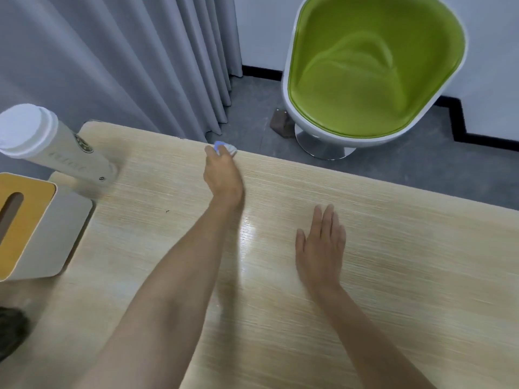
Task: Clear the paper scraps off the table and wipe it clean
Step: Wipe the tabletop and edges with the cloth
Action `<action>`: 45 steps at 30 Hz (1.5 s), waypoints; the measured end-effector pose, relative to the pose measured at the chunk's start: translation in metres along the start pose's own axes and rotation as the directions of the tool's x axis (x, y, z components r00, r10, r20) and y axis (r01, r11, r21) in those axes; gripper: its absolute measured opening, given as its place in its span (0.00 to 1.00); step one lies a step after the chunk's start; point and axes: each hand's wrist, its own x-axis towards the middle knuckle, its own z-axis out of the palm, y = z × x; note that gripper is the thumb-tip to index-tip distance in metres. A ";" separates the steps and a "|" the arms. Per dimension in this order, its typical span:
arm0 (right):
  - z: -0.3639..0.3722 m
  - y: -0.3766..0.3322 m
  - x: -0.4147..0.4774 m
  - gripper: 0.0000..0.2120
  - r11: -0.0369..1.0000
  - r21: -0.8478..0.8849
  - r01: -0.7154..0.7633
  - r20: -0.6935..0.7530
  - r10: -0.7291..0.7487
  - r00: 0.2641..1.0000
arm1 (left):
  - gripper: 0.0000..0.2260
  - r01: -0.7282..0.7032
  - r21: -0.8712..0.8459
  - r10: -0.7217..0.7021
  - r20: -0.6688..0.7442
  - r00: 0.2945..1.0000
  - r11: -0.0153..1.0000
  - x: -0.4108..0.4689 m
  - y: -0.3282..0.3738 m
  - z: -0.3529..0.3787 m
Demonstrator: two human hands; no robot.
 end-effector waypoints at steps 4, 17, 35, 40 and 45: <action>-0.015 0.035 0.005 0.28 0.984 0.040 -0.172 -0.004 0.173 0.985 | 0.12 -0.083 -0.091 0.099 0.182 0.978 0.992 -0.056 0.036 0.040; -0.015 0.094 -0.041 0.29 0.948 0.021 -0.318 0.031 0.317 0.948 | 0.14 -0.741 0.039 0.557 0.633 0.538 0.670 -0.109 0.046 0.055; -0.021 0.106 -0.049 0.30 0.978 0.050 -0.200 0.094 0.195 0.976 | 0.14 -0.838 0.239 0.679 0.498 0.539 0.491 -0.140 -0.028 -0.003; -0.019 0.107 -0.051 0.30 0.976 0.089 -0.197 0.081 0.190 0.978 | 0.12 -0.369 0.413 0.337 0.150 0.929 0.833 -0.127 -0.022 -0.020; -0.021 0.115 -0.050 0.28 0.981 0.103 -0.162 0.084 0.154 0.984 | 0.14 -0.722 0.130 0.574 0.518 0.634 0.680 -0.244 0.007 0.007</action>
